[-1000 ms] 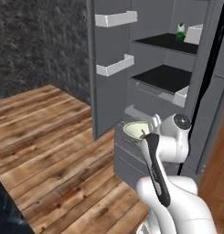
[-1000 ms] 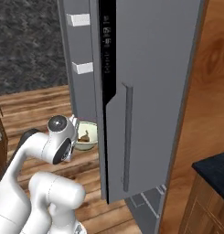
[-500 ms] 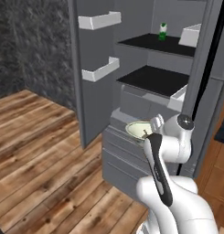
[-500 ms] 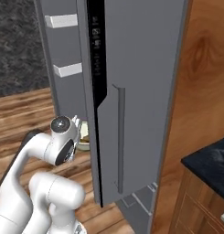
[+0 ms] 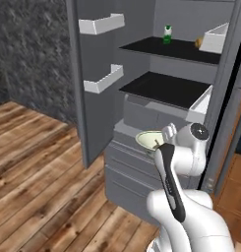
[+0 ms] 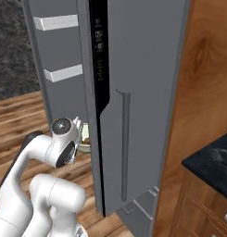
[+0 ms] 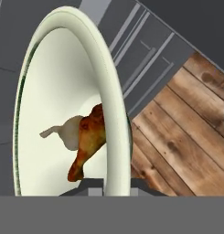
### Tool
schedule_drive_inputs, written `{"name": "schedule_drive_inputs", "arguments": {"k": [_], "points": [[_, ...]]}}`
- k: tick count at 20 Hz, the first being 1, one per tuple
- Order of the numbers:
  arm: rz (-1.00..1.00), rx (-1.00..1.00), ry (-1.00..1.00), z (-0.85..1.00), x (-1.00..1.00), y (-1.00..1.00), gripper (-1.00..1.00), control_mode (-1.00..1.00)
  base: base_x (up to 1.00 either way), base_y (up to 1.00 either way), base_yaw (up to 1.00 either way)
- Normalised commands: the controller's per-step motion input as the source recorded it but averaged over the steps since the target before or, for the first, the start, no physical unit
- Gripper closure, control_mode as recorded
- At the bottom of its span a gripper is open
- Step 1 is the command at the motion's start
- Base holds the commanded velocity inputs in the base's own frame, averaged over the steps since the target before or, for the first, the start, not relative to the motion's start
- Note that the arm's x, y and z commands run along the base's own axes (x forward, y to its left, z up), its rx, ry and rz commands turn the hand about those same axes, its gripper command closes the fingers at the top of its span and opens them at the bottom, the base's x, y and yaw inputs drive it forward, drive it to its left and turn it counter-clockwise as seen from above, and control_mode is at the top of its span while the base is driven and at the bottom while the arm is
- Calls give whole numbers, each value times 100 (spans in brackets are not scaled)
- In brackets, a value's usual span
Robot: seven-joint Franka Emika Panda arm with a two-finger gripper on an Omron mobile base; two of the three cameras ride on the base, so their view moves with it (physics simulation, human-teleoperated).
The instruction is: Pick the chicken drumstick and garlic from their plates and place them in the bowl. Then put the bowl in the fridge.
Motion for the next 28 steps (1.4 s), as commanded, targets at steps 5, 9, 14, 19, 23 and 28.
{"name": "schedule_drive_inputs", "arguments": {"k": [5, 9, 14, 19, 23, 28], "points": [[0, 0, 0, 0, 0, 0, 100, 100, 52, 77, -3], [0, 0, 0, 0, 0, 0, 100, 100, 69, 31, -16], [0, 0, 0, 0, 0, 0, 100, 100, 52, 35, -44], [0, 0, 0, 0, 0, 0, 100, 100, 39, 42, -49], [0, 0, 0, 0, 0, 0, 100, 100, 42, 39, -47], [0, 0, 0, 0, 0, 0, 100, 100, 43, 32, -51]]}}
